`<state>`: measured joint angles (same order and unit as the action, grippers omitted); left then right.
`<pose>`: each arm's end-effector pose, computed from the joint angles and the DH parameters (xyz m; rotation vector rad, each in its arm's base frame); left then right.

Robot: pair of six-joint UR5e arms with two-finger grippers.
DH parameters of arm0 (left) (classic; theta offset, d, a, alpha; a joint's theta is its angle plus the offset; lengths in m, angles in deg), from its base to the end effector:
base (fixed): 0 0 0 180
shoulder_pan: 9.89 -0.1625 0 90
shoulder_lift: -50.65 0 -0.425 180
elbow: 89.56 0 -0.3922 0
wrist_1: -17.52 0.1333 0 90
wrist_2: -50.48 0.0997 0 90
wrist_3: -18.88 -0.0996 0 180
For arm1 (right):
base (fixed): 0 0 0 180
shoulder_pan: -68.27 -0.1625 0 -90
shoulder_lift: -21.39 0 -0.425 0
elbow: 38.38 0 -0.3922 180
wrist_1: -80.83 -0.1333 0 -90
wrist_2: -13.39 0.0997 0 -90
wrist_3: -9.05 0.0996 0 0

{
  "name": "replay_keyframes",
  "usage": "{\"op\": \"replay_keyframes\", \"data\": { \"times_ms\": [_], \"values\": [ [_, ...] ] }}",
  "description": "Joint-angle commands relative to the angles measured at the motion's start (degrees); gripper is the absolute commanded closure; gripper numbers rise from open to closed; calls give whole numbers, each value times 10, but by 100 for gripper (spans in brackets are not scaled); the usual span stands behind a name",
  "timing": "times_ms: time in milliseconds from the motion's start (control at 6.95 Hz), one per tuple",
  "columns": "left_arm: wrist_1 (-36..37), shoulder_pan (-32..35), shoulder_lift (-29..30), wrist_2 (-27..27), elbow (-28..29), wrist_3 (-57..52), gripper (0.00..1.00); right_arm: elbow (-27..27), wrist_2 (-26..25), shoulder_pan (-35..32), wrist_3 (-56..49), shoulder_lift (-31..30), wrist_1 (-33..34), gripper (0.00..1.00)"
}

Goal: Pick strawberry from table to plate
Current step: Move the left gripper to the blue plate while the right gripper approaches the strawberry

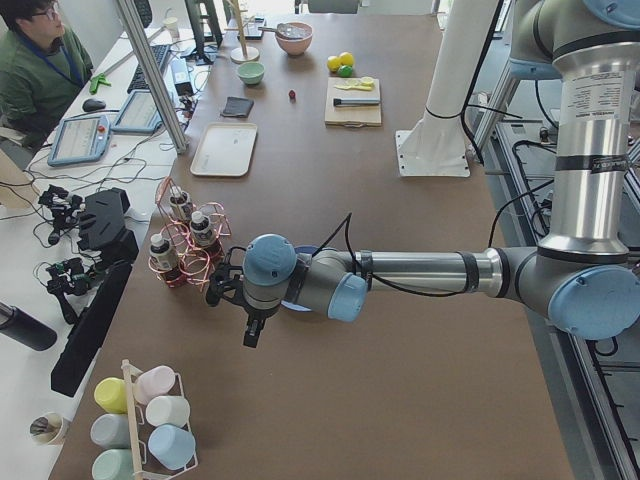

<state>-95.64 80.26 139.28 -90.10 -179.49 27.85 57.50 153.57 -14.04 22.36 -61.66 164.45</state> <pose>-0.0577 -0.4978 0.6191 0.2856 0.8954 0.0200 -0.0172 -0.5516 0.5247 0.1500 -0.9092 -0.0557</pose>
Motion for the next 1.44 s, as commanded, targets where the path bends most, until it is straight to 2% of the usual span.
{"op": "replay_keyframes", "data": {
  "times_ms": [0, 144, 288, 432, 719, 863, 1007, 1295],
  "values": [
    [-151, -60, 1, -2, 59, 123, 2, -2, -6, 61, 147, 6, -104, 0],
    [-241, -98, 0, 30, 85, 206, 2, -3, -7, 68, 164, 10, -108, 0],
    [-289, -130, -1, 55, 101, 248, 2, 0, -8, 69, 166, 11, -111, 0],
    [-297, -143, 3, 71, 123, 247, 2, 2, -24, 73, 184, 13, -112, 0],
    [-312, -171, 2, 87, 124, 261, 2, 4, -58, 115, 248, 43, -112, 0],
    [-339, -189, 1, 88, 126, 290, 2, 4, -81, 136, 268, 48, -112, 0],
    [-374, -223, -5, 131, 128, 327, 2, 4, -83, 142, 273, 49, -112, 0],
    [-429, -276, -6, 158, 145, 373, 2, 3, -93, 143, 273, 54, -112, 0]
  ]
}}
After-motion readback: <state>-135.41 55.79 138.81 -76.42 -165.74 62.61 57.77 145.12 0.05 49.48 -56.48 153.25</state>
